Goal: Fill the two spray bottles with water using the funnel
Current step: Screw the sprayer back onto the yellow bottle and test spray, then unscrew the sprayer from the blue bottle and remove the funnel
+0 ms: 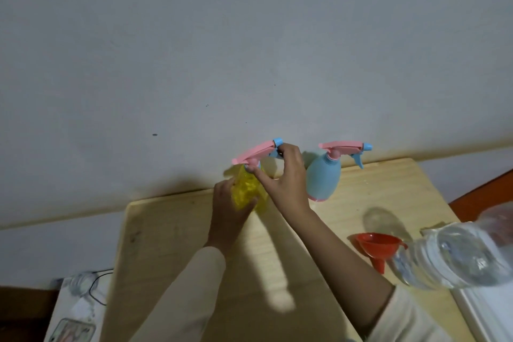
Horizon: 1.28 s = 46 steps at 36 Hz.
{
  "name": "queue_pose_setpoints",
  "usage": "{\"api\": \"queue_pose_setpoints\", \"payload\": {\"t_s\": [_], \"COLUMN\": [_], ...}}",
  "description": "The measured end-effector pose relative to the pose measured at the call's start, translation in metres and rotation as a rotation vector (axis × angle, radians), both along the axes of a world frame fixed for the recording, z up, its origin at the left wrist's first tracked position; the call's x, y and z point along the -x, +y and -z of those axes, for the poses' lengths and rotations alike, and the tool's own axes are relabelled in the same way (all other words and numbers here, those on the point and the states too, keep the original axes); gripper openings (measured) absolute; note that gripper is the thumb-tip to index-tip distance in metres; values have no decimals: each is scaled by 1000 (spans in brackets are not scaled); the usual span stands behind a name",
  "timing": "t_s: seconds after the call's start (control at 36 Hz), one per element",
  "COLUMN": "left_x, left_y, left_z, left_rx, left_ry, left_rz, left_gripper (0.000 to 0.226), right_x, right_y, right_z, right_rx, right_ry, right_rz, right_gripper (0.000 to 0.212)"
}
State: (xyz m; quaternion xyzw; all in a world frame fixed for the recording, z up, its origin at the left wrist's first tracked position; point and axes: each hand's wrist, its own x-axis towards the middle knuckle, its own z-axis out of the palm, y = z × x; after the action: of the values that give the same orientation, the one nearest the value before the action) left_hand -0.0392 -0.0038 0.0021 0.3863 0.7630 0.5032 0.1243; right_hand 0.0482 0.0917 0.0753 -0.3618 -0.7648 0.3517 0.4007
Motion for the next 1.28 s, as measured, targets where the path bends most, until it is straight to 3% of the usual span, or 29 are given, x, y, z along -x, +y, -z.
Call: {"api": "queue_pose_setpoints", "payload": {"t_s": [0.17, 0.31, 0.44, 0.58, 0.72, 0.89, 1.08, 1.22, 1.28], "left_x": [-27, -67, -89, -94, -90, -90, -94, -101, -105], "left_y": [-11, -14, 20, 77, 111, 134, 135, 110, 94], "left_z": [8, 12, 16, 0, 14, 41, 42, 31, 21], "left_rx": [30, 52, 118, 86, 125, 215, 219, -35, -68], "left_ry": [36, -38, 10, -25, 103, 131, 367, 546, 456], "left_rz": [-152, -12, 280, 273, 313, 298, 306, 318, 303], "left_gripper": [48, 34, 57, 74, 87, 72, 66, 60, 66], "right_x": [-17, -51, -87, -100, -89, -82, -90, -105, -112], "right_y": [0, 5, 20, 42, 67, 86, 84, 66, 53], "right_z": [1, 9, 21, 34, 48, 54, 51, 31, 23], "right_rx": [-8, 4, 96, 143, 118, 87, 80, 115, 154], "right_ry": [-7, -31, -65, -197, -273, -263, -134, -20, 5], "right_rz": [19, 122, 271, 286, 212, 149, 109, 111, 99], "right_gripper": [45, 26, 25, 41, 54, 46, 42, 35, 32]}}
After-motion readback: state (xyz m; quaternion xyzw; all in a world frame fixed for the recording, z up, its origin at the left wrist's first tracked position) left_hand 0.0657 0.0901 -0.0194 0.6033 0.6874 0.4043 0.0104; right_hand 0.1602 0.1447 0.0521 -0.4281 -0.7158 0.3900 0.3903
